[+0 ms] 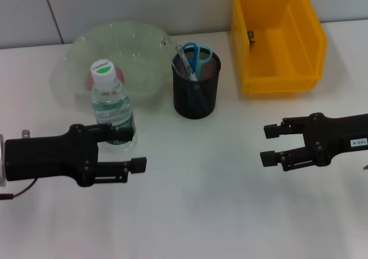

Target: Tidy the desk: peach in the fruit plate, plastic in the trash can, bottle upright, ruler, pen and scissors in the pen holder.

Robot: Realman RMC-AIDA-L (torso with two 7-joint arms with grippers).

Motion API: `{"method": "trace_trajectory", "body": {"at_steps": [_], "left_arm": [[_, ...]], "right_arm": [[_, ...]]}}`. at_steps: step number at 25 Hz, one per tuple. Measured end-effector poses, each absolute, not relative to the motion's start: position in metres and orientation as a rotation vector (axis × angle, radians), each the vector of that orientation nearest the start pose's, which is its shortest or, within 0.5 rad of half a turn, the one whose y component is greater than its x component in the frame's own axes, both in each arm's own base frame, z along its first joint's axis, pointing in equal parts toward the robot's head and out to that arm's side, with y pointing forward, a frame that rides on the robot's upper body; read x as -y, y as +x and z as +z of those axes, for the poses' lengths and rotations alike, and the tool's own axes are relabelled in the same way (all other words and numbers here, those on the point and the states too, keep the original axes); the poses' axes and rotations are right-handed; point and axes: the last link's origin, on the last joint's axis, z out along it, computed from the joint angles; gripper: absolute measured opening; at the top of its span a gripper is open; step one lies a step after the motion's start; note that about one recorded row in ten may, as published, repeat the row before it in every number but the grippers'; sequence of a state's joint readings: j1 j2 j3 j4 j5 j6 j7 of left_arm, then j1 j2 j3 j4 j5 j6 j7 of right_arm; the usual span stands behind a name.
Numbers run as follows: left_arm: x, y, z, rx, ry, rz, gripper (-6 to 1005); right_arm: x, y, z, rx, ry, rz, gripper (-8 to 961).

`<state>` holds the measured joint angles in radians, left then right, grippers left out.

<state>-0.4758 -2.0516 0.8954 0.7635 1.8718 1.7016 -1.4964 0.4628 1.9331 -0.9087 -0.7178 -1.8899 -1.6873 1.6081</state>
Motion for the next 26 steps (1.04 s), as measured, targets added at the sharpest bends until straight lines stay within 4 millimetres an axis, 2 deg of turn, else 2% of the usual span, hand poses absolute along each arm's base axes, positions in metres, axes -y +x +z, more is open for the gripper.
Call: {"method": "trace_trajectory", "body": {"at_steps": [11,26], "left_arm": [[-0.3044,-0.2450,0.0108,0.593,-2.941,-0.746,798],[-0.3061,-0.2443,0.0117,0.579,-2.954,-0.725,798]], "right_arm": [[-0.3104,0.2740,0.0334,-0.827,-2.881,0.606,832],[-0.3100,0.2742,0.0332,-0.832,-2.881,0.605,832]]}}
